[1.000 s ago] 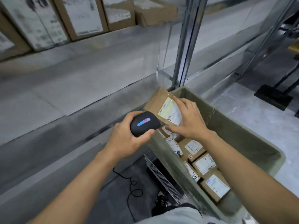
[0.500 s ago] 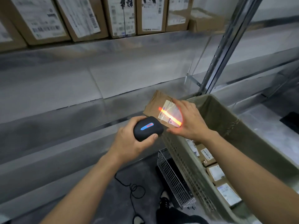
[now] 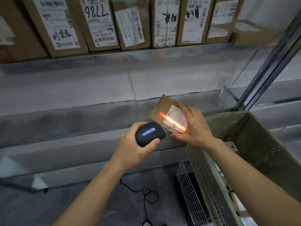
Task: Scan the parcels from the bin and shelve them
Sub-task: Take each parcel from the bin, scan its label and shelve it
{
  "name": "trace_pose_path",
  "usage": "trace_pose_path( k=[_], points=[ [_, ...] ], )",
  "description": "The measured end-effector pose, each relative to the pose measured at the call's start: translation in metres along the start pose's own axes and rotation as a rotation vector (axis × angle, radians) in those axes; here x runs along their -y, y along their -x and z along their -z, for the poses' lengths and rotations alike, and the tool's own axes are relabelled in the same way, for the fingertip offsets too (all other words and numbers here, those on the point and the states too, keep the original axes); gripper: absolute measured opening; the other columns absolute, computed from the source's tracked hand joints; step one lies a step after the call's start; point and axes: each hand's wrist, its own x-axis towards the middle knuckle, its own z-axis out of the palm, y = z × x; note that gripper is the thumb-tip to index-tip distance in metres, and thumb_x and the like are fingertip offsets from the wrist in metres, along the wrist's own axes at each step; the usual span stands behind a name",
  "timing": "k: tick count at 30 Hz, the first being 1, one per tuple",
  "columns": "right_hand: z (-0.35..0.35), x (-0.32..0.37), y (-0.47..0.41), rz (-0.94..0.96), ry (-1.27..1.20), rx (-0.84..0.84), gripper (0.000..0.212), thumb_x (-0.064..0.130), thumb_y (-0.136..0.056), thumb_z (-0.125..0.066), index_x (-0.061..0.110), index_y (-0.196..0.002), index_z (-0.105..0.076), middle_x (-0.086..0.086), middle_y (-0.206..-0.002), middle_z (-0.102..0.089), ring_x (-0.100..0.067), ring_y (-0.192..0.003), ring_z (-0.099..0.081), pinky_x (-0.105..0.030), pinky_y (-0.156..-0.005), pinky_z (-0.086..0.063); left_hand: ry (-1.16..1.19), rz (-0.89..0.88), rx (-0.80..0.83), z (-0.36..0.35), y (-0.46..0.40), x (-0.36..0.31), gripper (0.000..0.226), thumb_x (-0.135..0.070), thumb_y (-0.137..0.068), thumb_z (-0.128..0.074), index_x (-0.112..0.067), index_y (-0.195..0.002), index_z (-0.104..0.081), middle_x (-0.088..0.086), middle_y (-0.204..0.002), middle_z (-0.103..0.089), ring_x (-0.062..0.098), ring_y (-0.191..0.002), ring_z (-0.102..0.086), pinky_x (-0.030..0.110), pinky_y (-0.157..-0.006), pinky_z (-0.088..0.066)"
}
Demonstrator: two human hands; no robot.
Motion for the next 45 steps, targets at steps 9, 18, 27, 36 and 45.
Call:
trace_pose_path(
  k=[9,18,27,36,45],
  points=[
    [-0.033,0.032,-0.011,0.101,-0.145,0.002,0.115,0.057,-0.062,-0.088,0.018,-0.154,-0.032,-0.009,-0.145,-0.045,-0.029,-0.126,-0.042,-0.043,-0.104,-0.038,-0.044,0.134,-0.32,0.022,0.042,0.015,0.051,-0.035,-0.078,-0.089,-0.039,-0.119,-0.061,-0.036,-0.104,-0.068,-0.009,-0.096,-0.066,0.003,-0.077,-0.045],
    [-0.074,0.113,-0.021,0.274,-0.317,0.173,0.112,0.057,-0.065,-0.085,0.024,-0.156,-0.028,-0.006,-0.146,-0.041,-0.029,-0.126,-0.04,-0.045,-0.107,-0.038,-0.046,0.341,-0.677,0.067,0.116,0.051,0.055,-0.06,-0.069,-0.081,-0.042,-0.117,-0.063,-0.028,-0.102,-0.071,0.003,-0.09,-0.071,0.028,-0.082,-0.058],
    [-0.119,0.223,-0.042,0.451,-0.42,0.235,0.113,0.059,-0.065,-0.085,0.023,-0.156,-0.028,-0.007,-0.145,-0.042,-0.026,-0.126,-0.039,-0.046,-0.107,-0.04,-0.06,0.46,-0.973,0.13,0.161,0.079,0.048,-0.053,-0.073,-0.086,-0.044,-0.115,-0.063,-0.032,-0.099,-0.07,0.001,-0.088,-0.07,0.039,-0.081,-0.062],
    [-0.177,0.371,-0.086,0.571,-0.463,0.258,0.113,0.063,-0.064,-0.082,0.027,-0.155,-0.024,-0.006,-0.145,-0.041,-0.027,-0.128,-0.039,-0.042,-0.106,-0.038,0.002,0.482,-1.13,0.243,0.182,0.128,0.062,-0.07,-0.064,-0.079,-0.046,-0.118,-0.061,-0.027,-0.102,-0.071,0.009,-0.094,-0.072,0.05,-0.079,-0.063],
    [-0.236,0.522,-0.134,0.637,-0.498,0.257,0.112,0.064,-0.064,-0.081,0.027,-0.154,-0.026,-0.002,-0.144,-0.043,-0.024,-0.13,-0.04,-0.032,-0.107,-0.027,0.001,0.488,-1.195,0.361,0.201,0.178,0.064,-0.072,-0.062,-0.077,-0.045,-0.117,-0.062,-0.027,-0.098,-0.072,0.014,-0.079,-0.073,0.046,-0.078,-0.063]
  ],
)
